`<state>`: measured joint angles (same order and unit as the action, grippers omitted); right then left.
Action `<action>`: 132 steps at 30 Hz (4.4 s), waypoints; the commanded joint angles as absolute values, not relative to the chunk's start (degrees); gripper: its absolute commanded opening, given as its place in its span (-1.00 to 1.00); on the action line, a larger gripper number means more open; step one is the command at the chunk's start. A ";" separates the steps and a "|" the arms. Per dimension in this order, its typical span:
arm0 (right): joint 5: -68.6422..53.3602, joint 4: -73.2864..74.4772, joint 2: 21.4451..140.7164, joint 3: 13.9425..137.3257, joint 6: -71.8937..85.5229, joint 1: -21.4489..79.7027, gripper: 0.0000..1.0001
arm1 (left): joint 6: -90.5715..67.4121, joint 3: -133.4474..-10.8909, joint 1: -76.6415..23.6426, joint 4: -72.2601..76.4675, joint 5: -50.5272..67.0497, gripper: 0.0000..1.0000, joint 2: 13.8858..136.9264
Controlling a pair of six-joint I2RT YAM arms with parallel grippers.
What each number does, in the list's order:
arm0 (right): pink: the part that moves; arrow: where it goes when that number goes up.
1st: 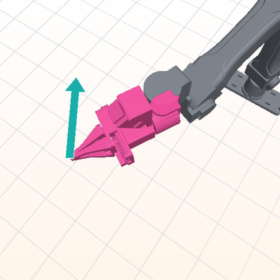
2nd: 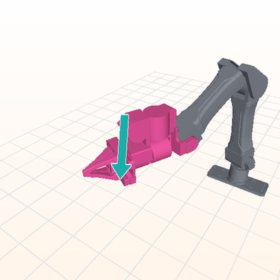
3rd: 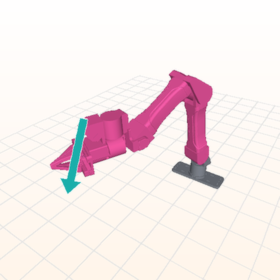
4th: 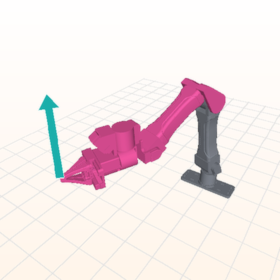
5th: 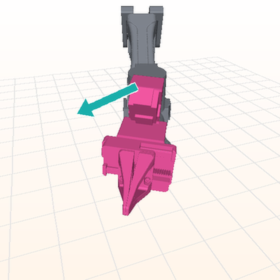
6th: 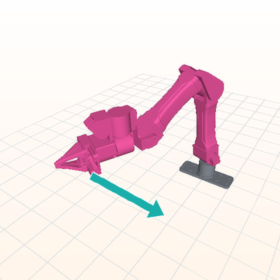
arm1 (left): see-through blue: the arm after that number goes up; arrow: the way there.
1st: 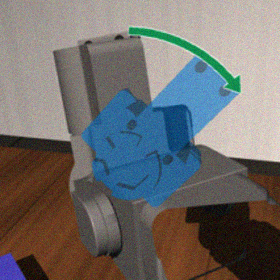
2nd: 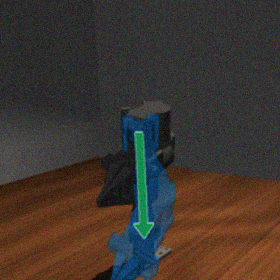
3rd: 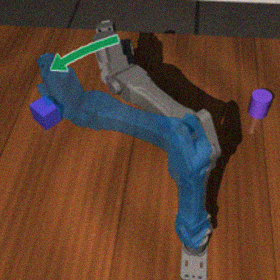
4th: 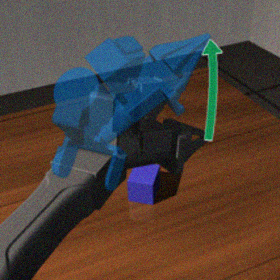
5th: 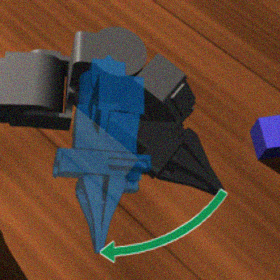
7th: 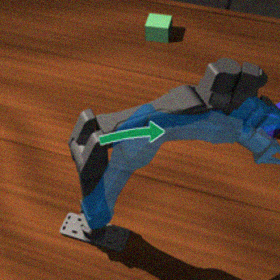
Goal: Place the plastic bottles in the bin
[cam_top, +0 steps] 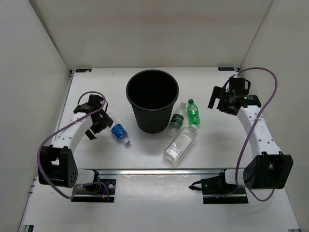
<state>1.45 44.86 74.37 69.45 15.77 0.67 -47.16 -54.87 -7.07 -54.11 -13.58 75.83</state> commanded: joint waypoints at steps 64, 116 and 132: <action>-10.47 25.76 79.99 61.97 17.67 2.90 0.98 | -18.03 -102.21 -32.78 -18.19 -31.55 -0.15 84.11; 4.05 36.83 94.65 111.69 8.43 23.54 -0.62 | -37.53 -54.06 -6.49 -39.55 -7.12 0.97 72.42; -1.58 37.00 98.44 115.58 7.82 33.67 0.98 | -35.15 -53.52 -10.19 -42.71 -10.98 0.97 68.38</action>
<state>-1.76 38.87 101.06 115.18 8.47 34.00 -35.94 -53.06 -9.23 -41.98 -9.58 70.13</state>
